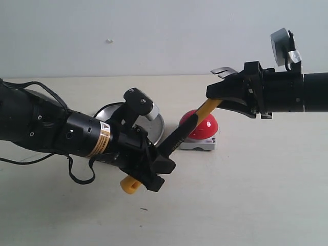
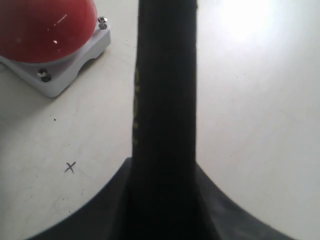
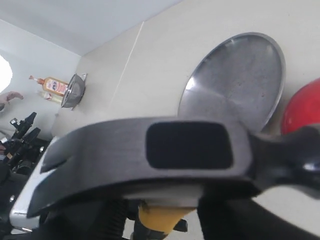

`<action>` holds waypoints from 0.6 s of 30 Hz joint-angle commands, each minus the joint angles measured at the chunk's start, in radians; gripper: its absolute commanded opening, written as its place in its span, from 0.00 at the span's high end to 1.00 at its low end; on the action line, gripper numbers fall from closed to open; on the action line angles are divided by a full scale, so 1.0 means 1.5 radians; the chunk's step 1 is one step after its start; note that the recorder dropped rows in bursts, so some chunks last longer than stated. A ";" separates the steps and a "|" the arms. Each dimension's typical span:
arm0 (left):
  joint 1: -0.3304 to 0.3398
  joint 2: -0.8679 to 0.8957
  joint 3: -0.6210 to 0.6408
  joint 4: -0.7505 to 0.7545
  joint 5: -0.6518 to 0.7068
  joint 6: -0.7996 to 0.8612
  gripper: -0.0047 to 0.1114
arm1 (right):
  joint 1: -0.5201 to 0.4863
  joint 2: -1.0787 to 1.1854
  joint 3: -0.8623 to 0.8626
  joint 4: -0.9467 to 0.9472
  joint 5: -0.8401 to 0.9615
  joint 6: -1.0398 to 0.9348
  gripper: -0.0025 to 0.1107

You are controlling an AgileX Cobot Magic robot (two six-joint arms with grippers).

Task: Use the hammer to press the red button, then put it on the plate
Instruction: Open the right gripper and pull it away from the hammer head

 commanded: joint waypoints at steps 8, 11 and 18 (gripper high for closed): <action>-0.002 -0.020 -0.006 -0.002 -0.030 0.002 0.96 | 0.001 -0.008 -0.008 -0.072 0.001 0.042 0.59; -0.002 -0.020 -0.006 -0.004 -0.030 0.002 0.96 | 0.001 -0.008 -0.007 -0.084 -0.003 0.052 0.59; -0.002 -0.020 -0.006 -0.014 -0.026 0.002 0.96 | 0.001 -0.008 0.000 -0.090 -0.014 0.054 0.59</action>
